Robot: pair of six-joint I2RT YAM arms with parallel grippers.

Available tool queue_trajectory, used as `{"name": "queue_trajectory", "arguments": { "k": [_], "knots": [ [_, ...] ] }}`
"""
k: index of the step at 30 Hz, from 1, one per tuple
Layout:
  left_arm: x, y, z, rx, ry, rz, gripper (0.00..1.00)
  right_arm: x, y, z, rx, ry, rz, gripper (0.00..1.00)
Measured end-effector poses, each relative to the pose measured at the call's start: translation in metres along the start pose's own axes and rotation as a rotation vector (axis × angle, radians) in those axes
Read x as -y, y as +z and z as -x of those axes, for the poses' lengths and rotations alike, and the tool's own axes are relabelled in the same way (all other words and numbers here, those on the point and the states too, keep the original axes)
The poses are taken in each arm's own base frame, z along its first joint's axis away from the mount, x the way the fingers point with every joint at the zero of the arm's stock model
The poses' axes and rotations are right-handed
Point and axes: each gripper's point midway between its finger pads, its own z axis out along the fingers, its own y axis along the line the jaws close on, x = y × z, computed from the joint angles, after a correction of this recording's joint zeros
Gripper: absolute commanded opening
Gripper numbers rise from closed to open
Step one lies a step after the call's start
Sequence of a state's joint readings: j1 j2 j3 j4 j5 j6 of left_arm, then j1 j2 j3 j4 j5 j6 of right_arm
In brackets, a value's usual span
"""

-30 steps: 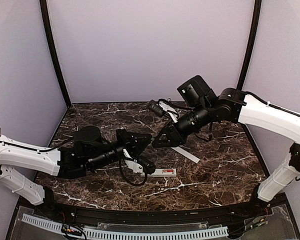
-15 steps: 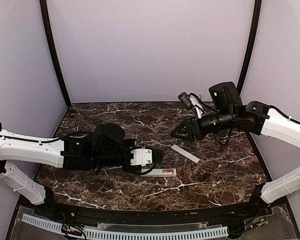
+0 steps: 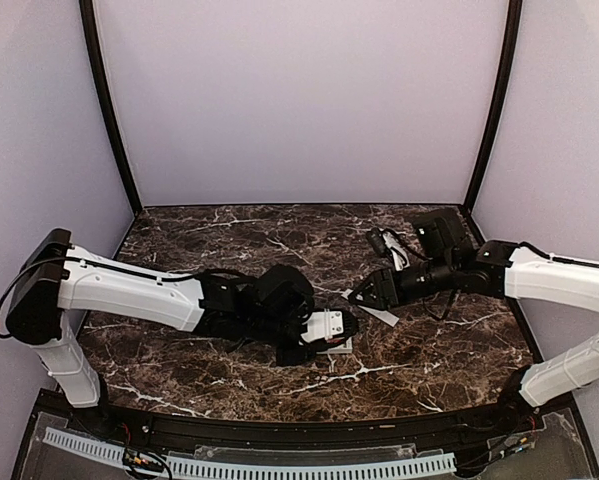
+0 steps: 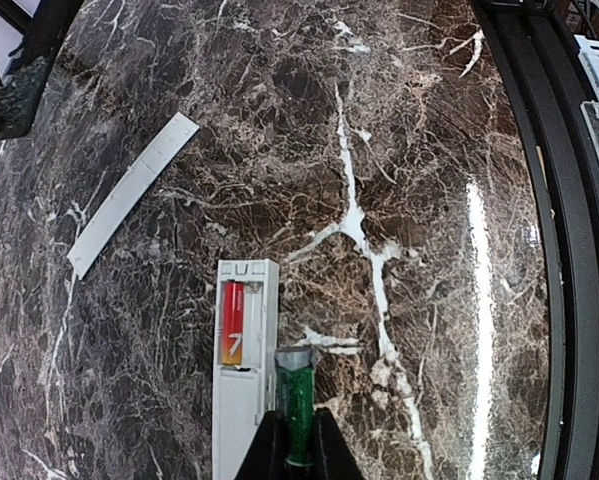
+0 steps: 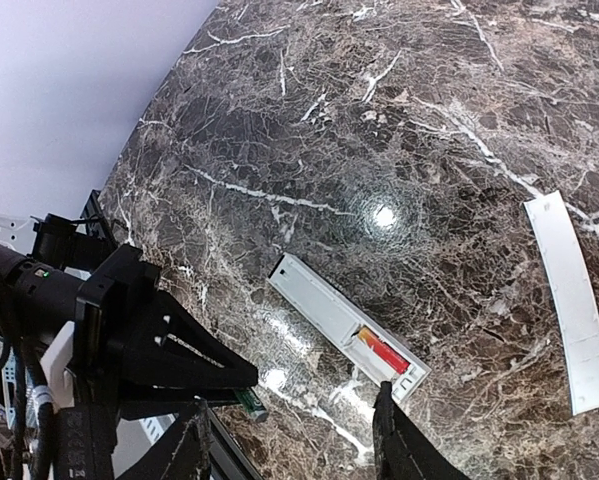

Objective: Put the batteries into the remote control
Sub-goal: Place the battery in the battery compartment.

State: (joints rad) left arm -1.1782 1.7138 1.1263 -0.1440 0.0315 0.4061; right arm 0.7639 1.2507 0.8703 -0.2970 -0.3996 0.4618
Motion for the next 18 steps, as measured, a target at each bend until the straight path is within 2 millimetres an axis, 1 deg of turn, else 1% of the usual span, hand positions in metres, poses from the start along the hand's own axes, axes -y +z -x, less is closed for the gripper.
{"name": "queue_trajectory", "arguments": {
  "k": [2, 4, 7, 10, 13, 18],
  "knots": [
    [-0.001, 0.007, -0.002, -0.013, -0.01, -0.008, 0.0, 0.004, 0.001, -0.001, 0.005, 0.016, -0.001, 0.52],
    [-0.004, 0.012, -0.007, -0.035, -0.022, -0.014, 0.0, 0.01, 0.003, -0.003, 0.012, 0.037, 0.001, 0.52],
    [-0.011, 0.021, -0.016, -0.068, -0.039, -0.013, 0.0, 0.023, 0.005, -0.01, 0.008, 0.076, -0.006, 0.52],
    [-0.019, 0.029, -0.019, -0.09, -0.04, -0.003, 0.0, 0.033, 0.009, -0.015, 0.003, 0.105, -0.015, 0.52],
    [-0.022, 0.037, -0.02, -0.111, -0.028, 0.0, 0.0, 0.039, 0.013, -0.018, -0.004, 0.118, -0.019, 0.52],
    [-0.023, 0.05, -0.022, -0.156, -0.013, -0.018, 0.0, 0.045, 0.02, -0.021, -0.018, 0.132, -0.023, 0.52]
  ]
}}
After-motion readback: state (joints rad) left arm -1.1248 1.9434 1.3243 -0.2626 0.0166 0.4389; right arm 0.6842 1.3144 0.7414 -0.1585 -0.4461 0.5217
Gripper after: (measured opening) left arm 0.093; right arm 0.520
